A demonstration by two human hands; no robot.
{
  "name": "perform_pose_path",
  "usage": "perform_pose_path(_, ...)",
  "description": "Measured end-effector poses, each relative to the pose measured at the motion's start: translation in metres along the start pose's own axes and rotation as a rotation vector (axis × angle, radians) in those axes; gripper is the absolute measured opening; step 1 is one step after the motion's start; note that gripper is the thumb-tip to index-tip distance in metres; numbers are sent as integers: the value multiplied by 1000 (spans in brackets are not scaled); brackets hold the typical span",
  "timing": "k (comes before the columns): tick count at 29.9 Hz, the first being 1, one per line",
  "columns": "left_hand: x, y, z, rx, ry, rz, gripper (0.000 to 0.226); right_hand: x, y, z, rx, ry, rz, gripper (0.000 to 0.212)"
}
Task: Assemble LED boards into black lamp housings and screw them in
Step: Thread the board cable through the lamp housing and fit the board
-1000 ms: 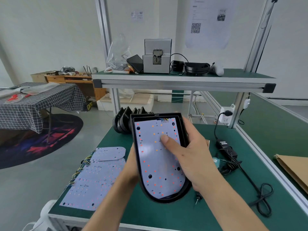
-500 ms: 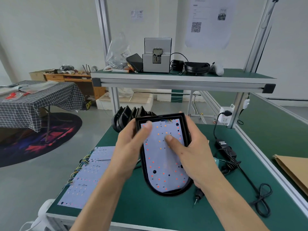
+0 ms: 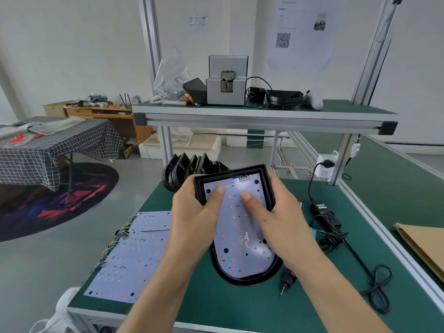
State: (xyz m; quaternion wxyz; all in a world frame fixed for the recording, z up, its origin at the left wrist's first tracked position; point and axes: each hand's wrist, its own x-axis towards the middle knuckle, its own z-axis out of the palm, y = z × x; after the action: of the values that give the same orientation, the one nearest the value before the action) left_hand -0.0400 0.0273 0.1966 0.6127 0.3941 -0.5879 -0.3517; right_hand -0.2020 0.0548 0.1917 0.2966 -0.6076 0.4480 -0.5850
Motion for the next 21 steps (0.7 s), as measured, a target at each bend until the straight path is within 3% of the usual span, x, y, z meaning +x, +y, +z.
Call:
perform_pose_path(11,-7,-1,3,-68,-36,-25,17,1,1,-2,-7,40,9,20)
perform_pose_path(15,-9,0,7,-68,3,7,17,5,0,-3,-45,21,15,7)
perform_pose_path(21,-11,-1,11,10,10,1,15,2,1,-1,21,70,67,19)
